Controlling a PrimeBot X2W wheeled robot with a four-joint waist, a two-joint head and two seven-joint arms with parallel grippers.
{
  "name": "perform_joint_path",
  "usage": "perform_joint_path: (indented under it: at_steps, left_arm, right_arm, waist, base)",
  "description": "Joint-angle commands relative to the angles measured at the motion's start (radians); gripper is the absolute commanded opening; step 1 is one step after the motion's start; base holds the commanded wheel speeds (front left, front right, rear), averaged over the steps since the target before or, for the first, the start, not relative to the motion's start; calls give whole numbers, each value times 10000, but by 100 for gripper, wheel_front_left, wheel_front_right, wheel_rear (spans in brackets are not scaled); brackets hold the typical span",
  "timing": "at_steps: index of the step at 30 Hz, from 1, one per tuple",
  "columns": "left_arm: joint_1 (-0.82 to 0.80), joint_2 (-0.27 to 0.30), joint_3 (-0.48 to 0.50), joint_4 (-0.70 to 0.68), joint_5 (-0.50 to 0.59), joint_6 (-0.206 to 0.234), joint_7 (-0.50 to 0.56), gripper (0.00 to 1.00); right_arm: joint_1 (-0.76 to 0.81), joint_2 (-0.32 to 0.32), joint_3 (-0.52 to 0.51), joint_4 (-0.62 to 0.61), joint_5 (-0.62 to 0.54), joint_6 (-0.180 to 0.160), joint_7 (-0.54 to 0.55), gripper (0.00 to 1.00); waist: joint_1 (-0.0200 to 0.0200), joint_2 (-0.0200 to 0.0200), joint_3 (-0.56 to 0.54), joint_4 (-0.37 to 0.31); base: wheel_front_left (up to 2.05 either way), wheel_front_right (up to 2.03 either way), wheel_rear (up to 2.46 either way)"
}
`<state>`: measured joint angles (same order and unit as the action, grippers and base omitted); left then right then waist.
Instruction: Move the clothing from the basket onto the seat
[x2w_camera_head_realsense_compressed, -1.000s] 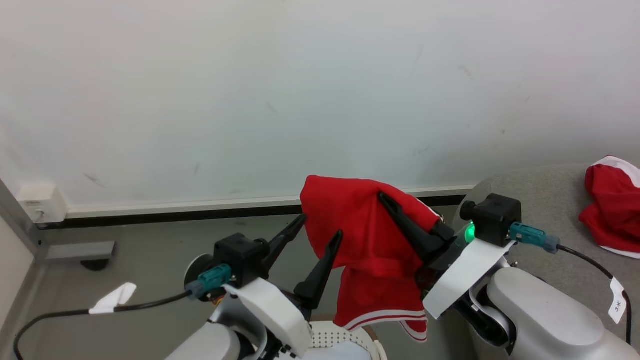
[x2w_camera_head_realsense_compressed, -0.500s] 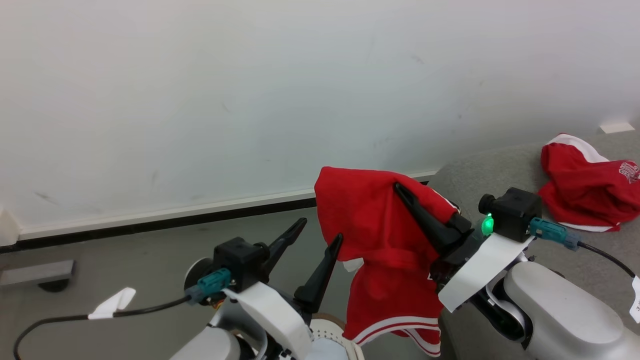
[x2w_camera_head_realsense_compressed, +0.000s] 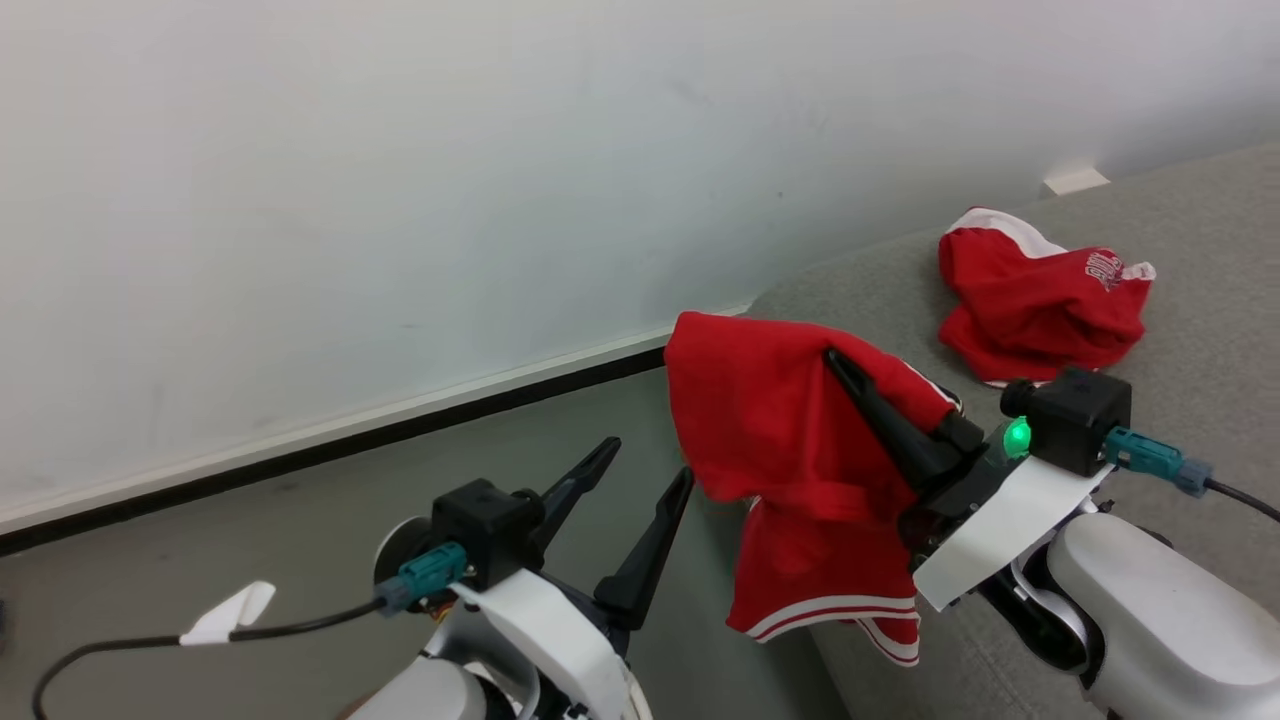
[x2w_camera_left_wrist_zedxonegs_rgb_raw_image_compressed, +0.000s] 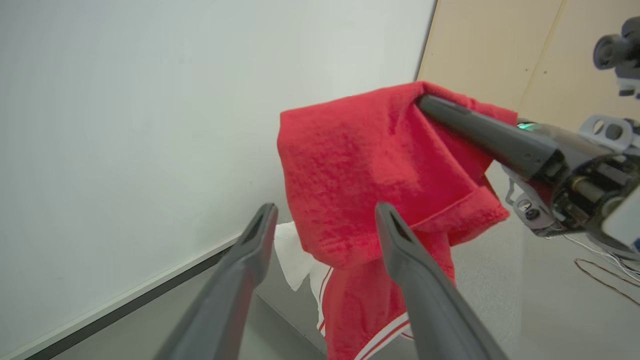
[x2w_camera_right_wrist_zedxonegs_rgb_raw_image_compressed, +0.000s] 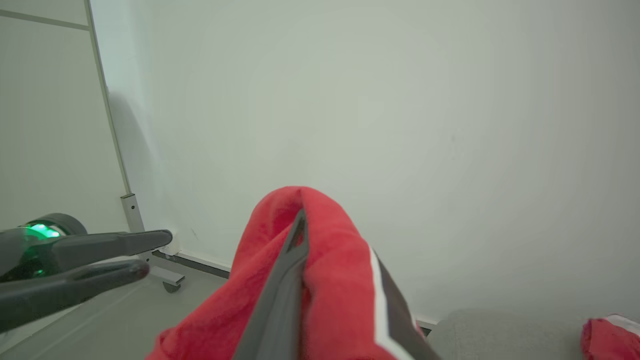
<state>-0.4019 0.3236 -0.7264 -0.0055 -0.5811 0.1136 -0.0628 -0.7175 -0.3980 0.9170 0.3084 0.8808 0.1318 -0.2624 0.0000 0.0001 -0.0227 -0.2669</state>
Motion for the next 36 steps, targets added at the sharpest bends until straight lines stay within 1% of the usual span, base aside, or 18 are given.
perform_joint_path:
  at_steps: [1,11,19,21,24,29,30,34,36]
  left_arm:
    - [-23,-8,-5,-22,18,-18,-27,100]
    - [-61,-93,-245,-84,115,-30,23,100]
    - [-132,-88,-396,-209,202,6,77,100]
    - [-177,-63,-434,-255,230,-18,134,100]
    - [-287,-30,-493,-374,255,-76,222,100]
    - [-827,120,-542,-714,481,-223,487,100]
    - [-827,120,-542,-714,481,-223,487,100]
    - [-1450,292,-438,-994,583,-373,667,100]
    - [-1757,369,-385,-1126,656,-483,723,100]
  right_arm:
    - [53,-83,-107,-86,-22,-23,-34,0]
    - [309,-484,-574,-436,-221,-23,-34,0]
    - [583,-631,-916,-703,-306,-23,-34,0]
    - [658,-576,-1120,-788,-132,-23,-34,0]
    - [572,-703,-1362,-766,-178,-23,-34,0]
    - [-21,-950,-2116,-752,-83,-23,-34,0]
    - [-21,-950,-2116,-752,-83,-23,-34,0]
    - [-809,-1318,-2994,-825,44,-23,-34,0]
    - [-1281,-1602,-3556,-787,71,-23,-23,0]
  waist:
    - [0,-1,107,-406]
    - [0,-1,254,-1440]
    - [0,-1,472,-1694]
    - [0,-1,610,-1672]
    - [0,-1,936,-1555]
    - [0,-1,2149,-1054]
    - [0,-1,2149,-1054]
    - [0,-1,3399,-515]
    - [0,-1,4020,-259]
  base:
    - [0,0,0]
    - [0,0,0]
    - [0,0,0]
    - [0,0,0]
    - [0,0,0]
    - [0,0,0]
    - [0,0,0]
    - [0,0,0]
    - [0,0,0]
